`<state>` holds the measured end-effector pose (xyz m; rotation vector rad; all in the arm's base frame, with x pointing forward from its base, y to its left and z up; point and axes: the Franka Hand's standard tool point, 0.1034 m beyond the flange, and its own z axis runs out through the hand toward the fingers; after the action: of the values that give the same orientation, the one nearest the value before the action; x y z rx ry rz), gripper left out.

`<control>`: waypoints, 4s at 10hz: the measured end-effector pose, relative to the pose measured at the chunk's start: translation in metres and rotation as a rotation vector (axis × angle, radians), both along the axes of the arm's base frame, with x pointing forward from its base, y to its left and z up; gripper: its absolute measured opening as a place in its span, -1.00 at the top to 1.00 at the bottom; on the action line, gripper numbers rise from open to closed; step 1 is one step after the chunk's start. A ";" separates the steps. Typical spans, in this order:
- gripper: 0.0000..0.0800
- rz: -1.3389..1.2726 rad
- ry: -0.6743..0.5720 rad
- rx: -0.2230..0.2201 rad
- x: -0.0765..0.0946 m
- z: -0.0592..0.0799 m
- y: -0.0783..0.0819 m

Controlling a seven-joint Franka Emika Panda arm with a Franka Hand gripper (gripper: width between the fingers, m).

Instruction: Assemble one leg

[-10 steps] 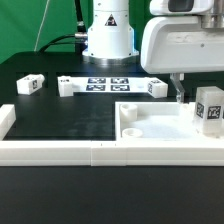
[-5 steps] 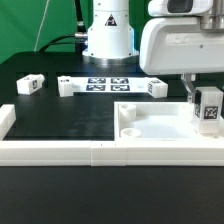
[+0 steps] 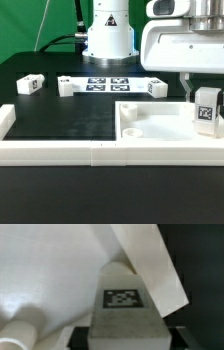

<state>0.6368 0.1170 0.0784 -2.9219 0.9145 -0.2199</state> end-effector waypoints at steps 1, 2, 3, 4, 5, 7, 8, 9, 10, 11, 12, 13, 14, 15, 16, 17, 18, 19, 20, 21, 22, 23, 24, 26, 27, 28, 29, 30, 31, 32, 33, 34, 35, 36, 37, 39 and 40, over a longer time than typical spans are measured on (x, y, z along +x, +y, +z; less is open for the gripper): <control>0.27 -0.141 -0.008 0.027 0.000 -0.001 -0.002; 0.27 -0.264 -0.002 0.048 -0.001 -0.001 -0.002; 0.27 -0.437 0.007 0.078 -0.002 -0.001 -0.003; 0.27 -0.617 0.020 0.106 -0.004 -0.001 -0.002; 0.27 -0.692 0.025 0.117 -0.004 -0.001 -0.003; 0.27 -0.775 0.034 0.141 -0.005 -0.002 -0.003; 0.27 -0.806 0.037 0.149 -0.005 -0.002 -0.003; 0.07 -0.791 0.037 0.146 -0.005 -0.002 -0.003; -0.39 -0.742 0.035 0.139 -0.005 -0.002 -0.003; -0.39 -0.700 0.033 0.132 -0.005 -0.002 -0.003; -0.58 -0.626 0.030 0.120 -0.005 -0.002 -0.004; -0.58 -0.469 0.030 0.089 -0.004 -0.001 -0.003; -0.61 -0.322 0.034 0.064 -0.003 0.000 -0.001; -0.62 -0.198 0.028 0.046 -0.001 0.001 0.000; -0.62 -0.116 0.025 0.032 -0.001 -0.001 -0.001; -0.62 0.064 0.022 -0.004 0.000 -0.003 -0.003; -0.62 0.182 0.025 -0.033 0.001 -0.004 -0.002; -0.62 0.260 0.024 -0.048 0.001 -0.003 -0.002; -0.62 0.295 0.023 -0.053 0.001 -0.003 -0.002; -0.62 0.387 0.021 -0.072 0.001 -0.002 0.000; -0.62 0.451 0.017 -0.082 0.002 0.000 0.001; -0.54 0.452 0.016 -0.082 0.002 0.000 0.001; -0.17 0.450 0.018 -0.083 0.001 -0.001 0.000; 0.17 0.450 0.018 -0.083 0.001 -0.001 0.000; 0.27 0.445 0.019 -0.082 0.001 -0.001 0.000; 0.27 0.421 0.019 -0.078 0.001 -0.001 0.000; 0.27 0.359 0.019 -0.067 0.001 -0.002 0.000; 0.27 0.238 0.019 -0.051 0.001 -0.002 0.000; 0.27 0.101 0.015 -0.029 0.001 -0.002 0.000; 0.27 -0.062 0.012 0.003 0.001 -0.003 -0.002; 0.27 -0.173 0.011 0.026 0.001 -0.003 -0.004; 0.27 -0.257 0.014 0.039 0.001 -0.004 -0.004; 0.27 -0.409 0.019 0.062 0.000 -0.004 -0.004; 0.27 -0.540 0.027 0.078 -0.001 -0.004 -0.005; 0.27 -0.640 0.030 0.090 -0.002 -0.004 -0.005; 0.27 -0.846 0.036 0.114 -0.003 -0.005 -0.005; 0.27 -0.902 0.040 0.124 -0.004 -0.005 -0.005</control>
Offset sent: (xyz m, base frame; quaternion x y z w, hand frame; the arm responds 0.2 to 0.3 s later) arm -0.0051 0.0017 -0.0075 -0.0203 0.0059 0.4576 0.8889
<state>0.6331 0.1122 0.0737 -2.2012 2.0875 -0.1337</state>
